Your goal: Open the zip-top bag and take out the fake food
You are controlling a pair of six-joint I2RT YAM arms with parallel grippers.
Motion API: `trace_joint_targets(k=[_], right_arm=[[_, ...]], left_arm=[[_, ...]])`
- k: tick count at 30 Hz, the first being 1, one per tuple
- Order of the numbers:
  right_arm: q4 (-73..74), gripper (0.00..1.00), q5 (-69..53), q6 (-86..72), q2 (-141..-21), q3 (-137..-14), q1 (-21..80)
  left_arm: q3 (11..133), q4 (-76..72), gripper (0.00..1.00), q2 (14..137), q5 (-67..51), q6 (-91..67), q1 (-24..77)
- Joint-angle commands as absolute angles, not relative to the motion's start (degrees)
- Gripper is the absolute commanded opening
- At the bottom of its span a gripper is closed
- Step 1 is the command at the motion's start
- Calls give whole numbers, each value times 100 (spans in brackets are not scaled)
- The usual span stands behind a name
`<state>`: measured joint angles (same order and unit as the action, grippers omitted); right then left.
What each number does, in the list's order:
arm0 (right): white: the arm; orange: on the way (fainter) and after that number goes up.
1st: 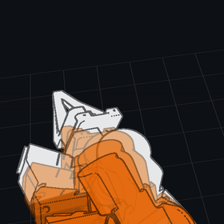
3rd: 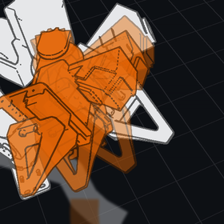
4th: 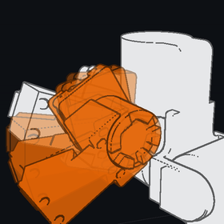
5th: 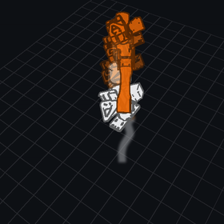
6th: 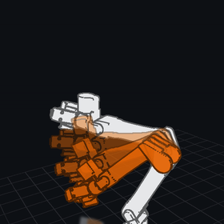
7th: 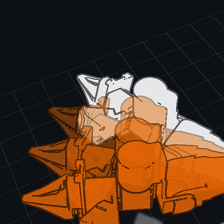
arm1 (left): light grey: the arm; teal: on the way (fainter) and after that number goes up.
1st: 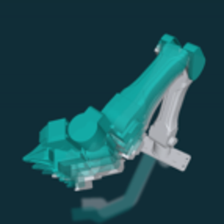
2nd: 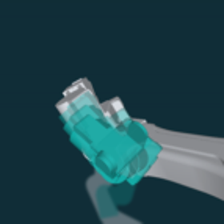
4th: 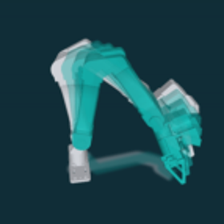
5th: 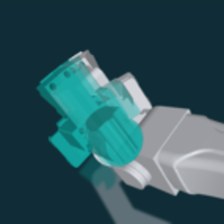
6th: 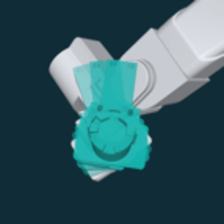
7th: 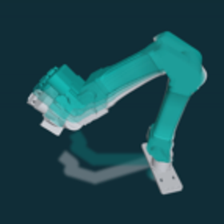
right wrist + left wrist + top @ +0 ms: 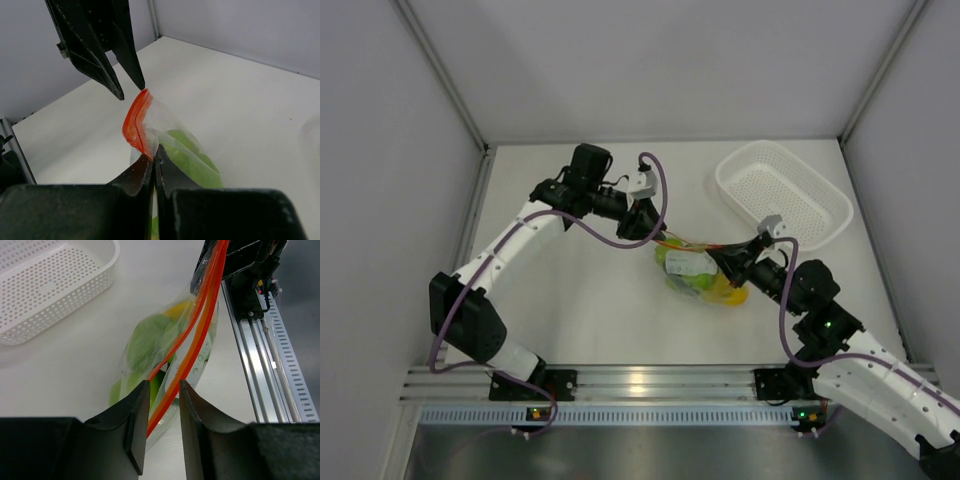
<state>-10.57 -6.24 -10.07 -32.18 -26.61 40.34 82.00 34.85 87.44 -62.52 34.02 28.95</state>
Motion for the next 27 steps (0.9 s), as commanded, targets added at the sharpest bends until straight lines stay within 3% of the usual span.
trace_joint_targets(k=[1,12,20,23,24,27], right_arm=[[-1538,0,-817,-1019,-3234,-2848,3982],[-1608,0,-941,-1011,-3313,-2856,3990],[-1600,0,-896,-976,-3384,-2892,3981],[-1661,0,-905,-1002,-3375,-2865,3990],[-1670,0,-897,-1011,-3366,-2857,3990],[-1644,0,-853,-993,-3349,-2848,3982]], left_arm=[[8174,3375,35,8877,-6381,3577,2918],[8429,3375,33,9237,-6100,3560,3015],[8411,3375,38,9211,-5994,3586,3032],[8411,3375,29,9193,-6021,3621,3041],[8411,3375,19,9202,-6003,3612,3041],[8446,3375,3,9228,-5898,3551,3032]])
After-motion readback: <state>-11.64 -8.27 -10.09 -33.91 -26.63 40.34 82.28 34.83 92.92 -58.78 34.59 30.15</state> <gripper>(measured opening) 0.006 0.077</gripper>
